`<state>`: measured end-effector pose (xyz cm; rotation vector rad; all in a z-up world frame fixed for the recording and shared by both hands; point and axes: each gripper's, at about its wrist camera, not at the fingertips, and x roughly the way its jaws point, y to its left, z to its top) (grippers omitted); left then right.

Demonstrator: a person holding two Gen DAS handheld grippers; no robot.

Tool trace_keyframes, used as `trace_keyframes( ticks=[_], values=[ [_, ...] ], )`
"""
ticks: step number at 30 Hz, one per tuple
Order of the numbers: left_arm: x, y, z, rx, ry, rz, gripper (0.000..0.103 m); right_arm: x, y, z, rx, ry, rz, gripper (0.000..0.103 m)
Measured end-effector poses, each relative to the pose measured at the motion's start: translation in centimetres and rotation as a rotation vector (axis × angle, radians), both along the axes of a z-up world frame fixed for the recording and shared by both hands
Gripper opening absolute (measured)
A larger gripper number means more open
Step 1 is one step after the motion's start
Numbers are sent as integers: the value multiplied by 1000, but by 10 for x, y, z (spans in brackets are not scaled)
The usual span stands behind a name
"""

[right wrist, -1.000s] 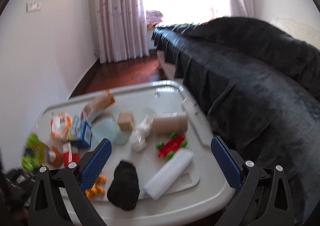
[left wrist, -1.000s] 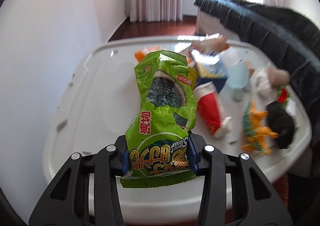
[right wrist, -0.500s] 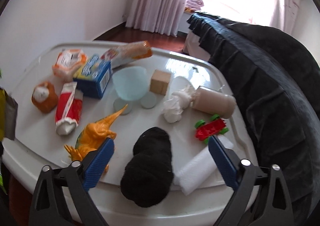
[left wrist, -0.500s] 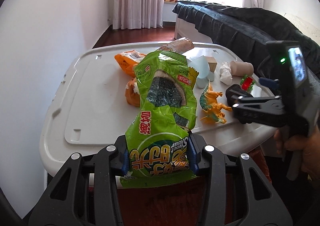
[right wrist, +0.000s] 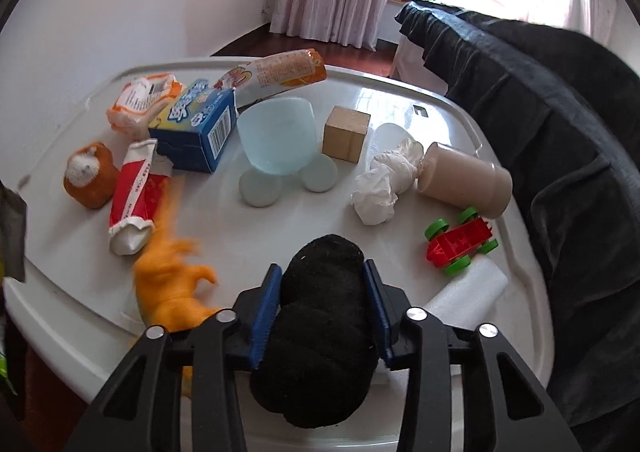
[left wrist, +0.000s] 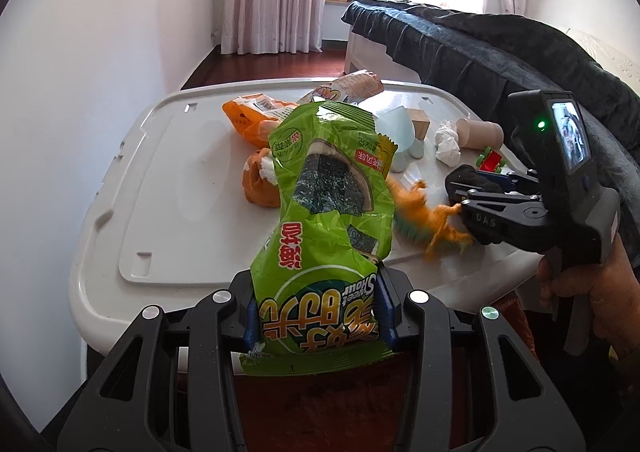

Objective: Collect trash
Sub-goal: 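Grasp the green seaweed bag with the left tool while the right tool grasps the black sock, then drop the green bag with the left tool while the right tool drops the black sock into the bin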

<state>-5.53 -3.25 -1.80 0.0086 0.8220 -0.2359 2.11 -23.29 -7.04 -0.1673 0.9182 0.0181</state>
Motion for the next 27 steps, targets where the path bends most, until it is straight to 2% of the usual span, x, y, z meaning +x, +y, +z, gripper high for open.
trace_keyframes(
  ticks=[6, 12, 16, 19, 23, 27],
  values=[
    [2, 2, -2, -12, 8, 7, 42, -3, 0, 13, 50, -37, 8, 39],
    [-2, 3, 3, -17, 2, 9, 42, -23, 9, 48, 85, -117, 62, 39],
    [-14, 2, 14, -15, -14, 6, 42, -56, 20, 79, 80, -177, 135, 39],
    [-35, 0, 21, -8, -21, -3, 42, -89, 24, 97, 112, -203, 152, 39],
    [-70, 1, 13, 7, 24, -17, 42, -128, 24, 90, 152, -162, 153, 39],
    [-108, 6, -9, 6, 117, -20, 42, -165, 23, 63, 183, -46, 156, 39]
  ],
)
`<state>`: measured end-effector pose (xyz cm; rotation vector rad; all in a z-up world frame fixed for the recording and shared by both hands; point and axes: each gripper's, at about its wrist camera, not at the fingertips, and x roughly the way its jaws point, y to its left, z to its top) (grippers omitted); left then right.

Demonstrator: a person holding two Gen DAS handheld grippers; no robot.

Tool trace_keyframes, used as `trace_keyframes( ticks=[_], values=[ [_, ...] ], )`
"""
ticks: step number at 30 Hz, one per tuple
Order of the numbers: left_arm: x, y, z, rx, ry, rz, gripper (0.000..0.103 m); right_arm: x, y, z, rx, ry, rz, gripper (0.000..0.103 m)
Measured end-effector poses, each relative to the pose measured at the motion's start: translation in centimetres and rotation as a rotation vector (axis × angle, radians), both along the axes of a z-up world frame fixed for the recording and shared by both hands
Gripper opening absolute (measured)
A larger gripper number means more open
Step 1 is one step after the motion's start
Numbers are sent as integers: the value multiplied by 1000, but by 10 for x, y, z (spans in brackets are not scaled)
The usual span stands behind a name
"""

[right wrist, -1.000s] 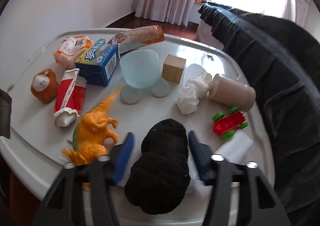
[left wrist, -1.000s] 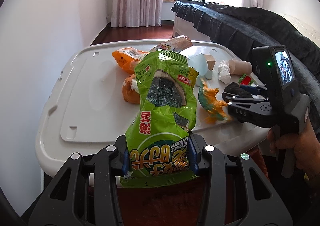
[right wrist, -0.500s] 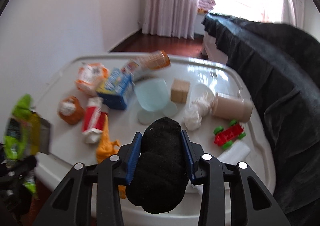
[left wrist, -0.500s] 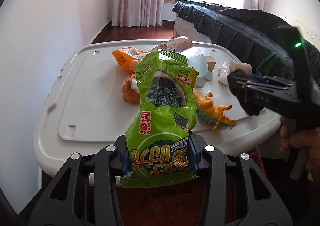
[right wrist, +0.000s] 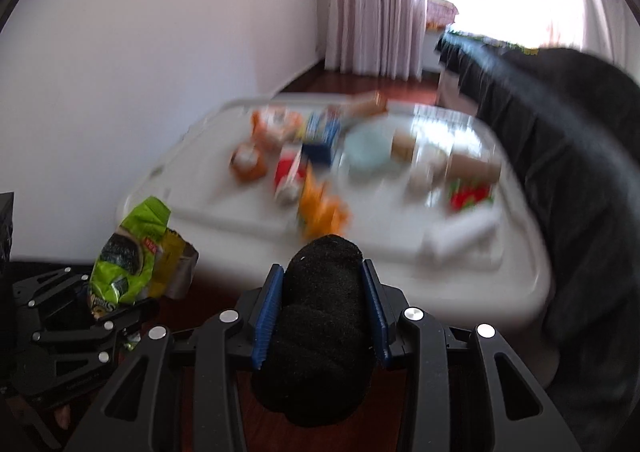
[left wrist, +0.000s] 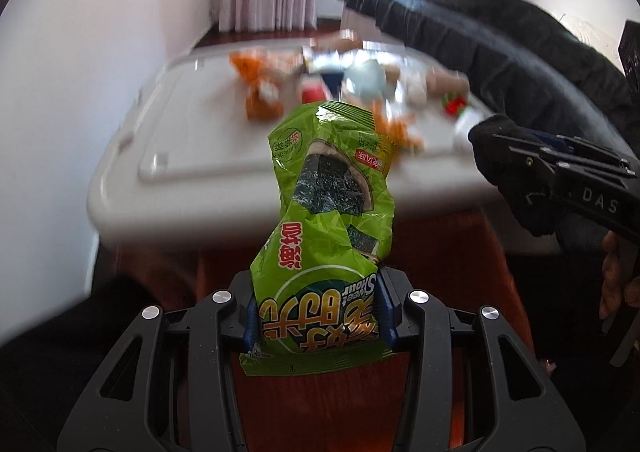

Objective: Collect trash
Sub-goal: 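Drop the green bag with the left tool while the right tool drops the black sock into the bin, then grasp the orange sock with the left tool while the right tool grasps the yellow dinosaur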

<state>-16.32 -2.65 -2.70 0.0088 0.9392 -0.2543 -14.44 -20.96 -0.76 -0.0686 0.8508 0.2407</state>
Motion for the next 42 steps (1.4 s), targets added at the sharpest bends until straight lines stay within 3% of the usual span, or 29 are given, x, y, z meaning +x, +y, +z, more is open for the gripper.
trace_keyframes(
  ticks=[7, 12, 13, 14, 15, 16, 17, 21, 29, 34, 39, 42],
  values=[
    [-34, 0, -31, 18, 122, -26, 42, -43, 2, -55, -43, 172, 19, 39],
    [-39, -2, -41, 12, 174, -35, 44, -58, 6, -73, -68, 214, 27, 41],
    [-38, -1, -42, 12, 182, -26, 47, -59, 7, -75, -76, 219, 31, 47],
    [-38, 0, -43, 7, 188, -19, 53, -60, 8, -74, -88, 217, 28, 62],
    [-37, 2, -44, 6, 194, -5, 59, -60, 8, -73, -100, 202, 14, 71],
    [-36, 4, -44, 17, 194, 16, 73, -60, 6, -70, -105, 178, -4, 83],
    [-36, 5, -44, 32, 192, 38, 80, -60, 5, -67, -104, 163, -15, 87],
    [-34, 13, -43, 75, 167, 89, 83, -57, -4, -64, -82, 158, -58, 88],
    [-29, 24, -41, 56, 158, 113, 84, -53, -7, -67, -56, 169, -75, 88],
    [6, 28, -11, 24, 78, 107, 84, -46, -8, -55, -52, 137, -72, 88],
    [78, 26, 23, 30, -50, 121, 84, -27, -6, -20, -26, 48, -65, 89],
    [128, 25, 21, 9, -54, 146, 84, -13, -4, 2, -8, -14, -64, 90]
  ],
)
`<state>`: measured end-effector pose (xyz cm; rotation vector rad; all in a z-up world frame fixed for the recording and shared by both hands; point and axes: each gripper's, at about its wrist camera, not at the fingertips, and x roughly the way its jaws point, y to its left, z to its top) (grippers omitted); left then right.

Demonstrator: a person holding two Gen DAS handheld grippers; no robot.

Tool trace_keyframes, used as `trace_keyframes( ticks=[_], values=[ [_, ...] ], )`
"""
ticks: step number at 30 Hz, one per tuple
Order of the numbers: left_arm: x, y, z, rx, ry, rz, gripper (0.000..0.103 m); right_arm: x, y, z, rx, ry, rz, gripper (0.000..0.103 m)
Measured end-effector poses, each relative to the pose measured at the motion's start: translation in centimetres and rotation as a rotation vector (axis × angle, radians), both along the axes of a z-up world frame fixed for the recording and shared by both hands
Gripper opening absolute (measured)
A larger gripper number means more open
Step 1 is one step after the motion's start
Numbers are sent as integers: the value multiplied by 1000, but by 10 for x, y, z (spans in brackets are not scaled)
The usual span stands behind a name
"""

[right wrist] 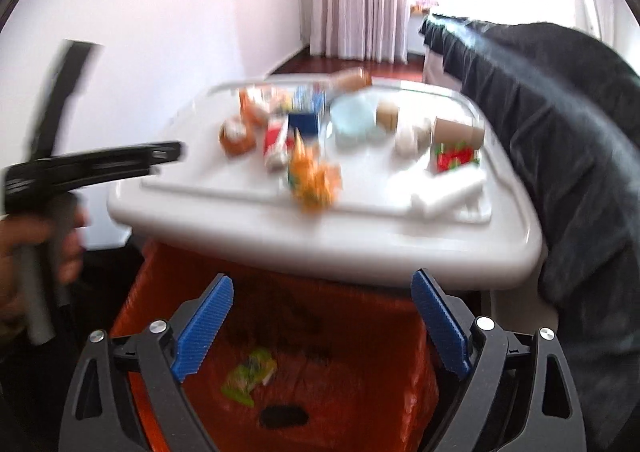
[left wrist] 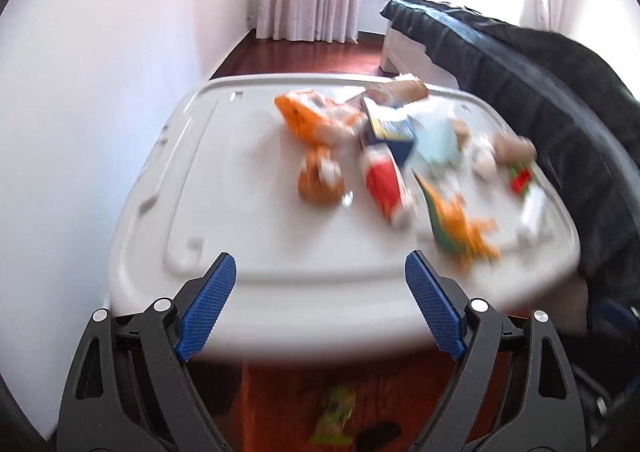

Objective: Collect trash
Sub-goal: 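Grasp the orange sock with the left tool while the right tool grasps the yellow dinosaur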

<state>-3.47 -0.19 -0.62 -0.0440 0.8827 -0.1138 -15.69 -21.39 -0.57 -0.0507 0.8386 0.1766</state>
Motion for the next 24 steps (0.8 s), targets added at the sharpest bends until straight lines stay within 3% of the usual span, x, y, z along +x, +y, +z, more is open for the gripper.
trace_keyframes(
  ticks=[6, 12, 13, 15, 16, 21, 24],
  values=[
    [69, 1, -36, -30, 67, 67, 84, 21, 8, 11, -14, -56, 19, 91],
    [96, -2, -59, 29, 69, 73, 82, 31, 11, -5, -31, -37, 29, 91],
    [99, -1, -62, 35, 66, 67, 75, 33, 9, -9, -30, -25, 25, 91],
    [105, -3, -68, 35, 83, 28, 49, 37, 4, -16, -22, -6, 11, 91],
    [104, -5, -69, 34, 83, 5, 27, 38, 2, -17, -18, -1, 6, 91],
    [83, -8, -50, 70, 31, -9, 21, 52, -4, -22, -23, 12, -11, 91],
    [55, 0, -28, 27, -6, -5, 21, 74, 2, -22, -38, 0, -3, 91]
  ],
)
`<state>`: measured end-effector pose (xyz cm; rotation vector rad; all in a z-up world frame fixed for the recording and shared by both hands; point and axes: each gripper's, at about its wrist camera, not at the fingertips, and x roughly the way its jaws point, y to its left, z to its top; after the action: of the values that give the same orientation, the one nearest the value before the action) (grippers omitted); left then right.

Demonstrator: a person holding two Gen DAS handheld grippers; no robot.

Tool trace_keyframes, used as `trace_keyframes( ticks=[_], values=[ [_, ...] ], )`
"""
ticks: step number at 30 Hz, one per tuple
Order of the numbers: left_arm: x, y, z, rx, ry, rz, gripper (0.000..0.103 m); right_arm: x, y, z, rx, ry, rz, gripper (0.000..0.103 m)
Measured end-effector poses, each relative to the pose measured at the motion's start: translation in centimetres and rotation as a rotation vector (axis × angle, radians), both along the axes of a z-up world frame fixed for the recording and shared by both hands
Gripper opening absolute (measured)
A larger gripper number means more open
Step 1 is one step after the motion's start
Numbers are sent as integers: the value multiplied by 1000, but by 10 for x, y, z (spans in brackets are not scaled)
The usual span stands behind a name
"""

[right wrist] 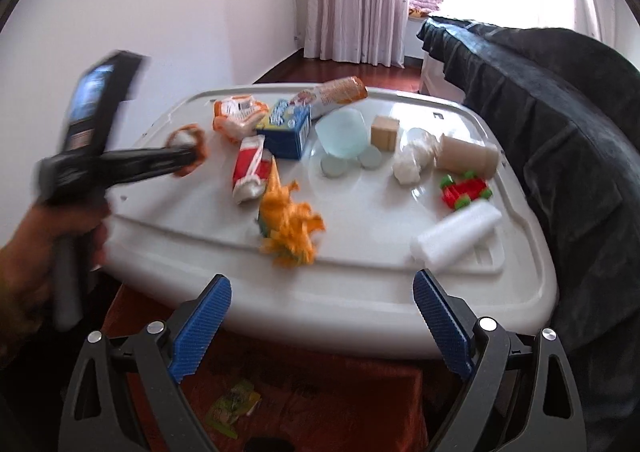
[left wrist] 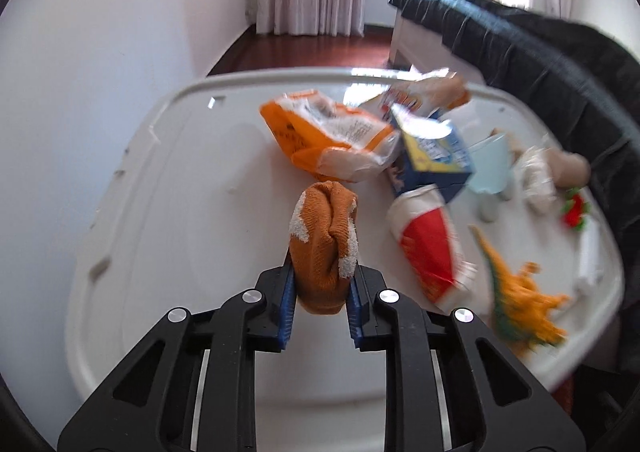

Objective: Collect trash
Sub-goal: 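Grasp the orange sock with the left tool while the right tool grasps the yellow dinosaur, then drop the orange sock with the left tool while the right tool drops the dinosaur into the bin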

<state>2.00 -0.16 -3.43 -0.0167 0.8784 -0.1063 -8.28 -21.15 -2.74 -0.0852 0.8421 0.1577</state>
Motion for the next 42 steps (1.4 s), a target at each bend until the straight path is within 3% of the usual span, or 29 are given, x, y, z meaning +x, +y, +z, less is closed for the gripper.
trace_keyframes(
  ticks=[6, 11, 19, 21, 22, 23, 29, 36, 39, 42],
  values=[
    [-58, 13, 24, -64, -33, 0, 21, 48, 29, -8, -44, -16, 58, 91],
    [-84, 16, 27, -89, -37, -5, 21, 74, 45, -25, -94, -5, 89, 91],
    [-87, 10, 23, -92, -30, -24, 21, 96, 56, -49, -128, 36, 106, 90],
    [-88, 8, 21, -96, -26, -27, 21, 100, 57, -56, -135, 52, 111, 80],
    [-87, 7, 21, -97, -23, -30, 21, 102, 57, -60, -136, 69, 116, 60],
    [-87, 6, 20, -98, -22, -32, 21, 103, 56, -61, -124, 76, 117, 53],
    [-91, 3, 17, -103, -16, -45, 21, 92, 46, -50, -63, 68, 83, 48],
    [-114, -6, 26, -116, -44, -74, 21, 45, 31, 2, 17, -8, 91, 48],
    [-131, -11, 26, -119, -37, -96, 21, 16, 25, 21, 38, -11, 109, 17],
    [-149, -14, 20, -120, -18, -116, 21, -4, 21, 26, 15, -7, 117, 14]
  ],
)
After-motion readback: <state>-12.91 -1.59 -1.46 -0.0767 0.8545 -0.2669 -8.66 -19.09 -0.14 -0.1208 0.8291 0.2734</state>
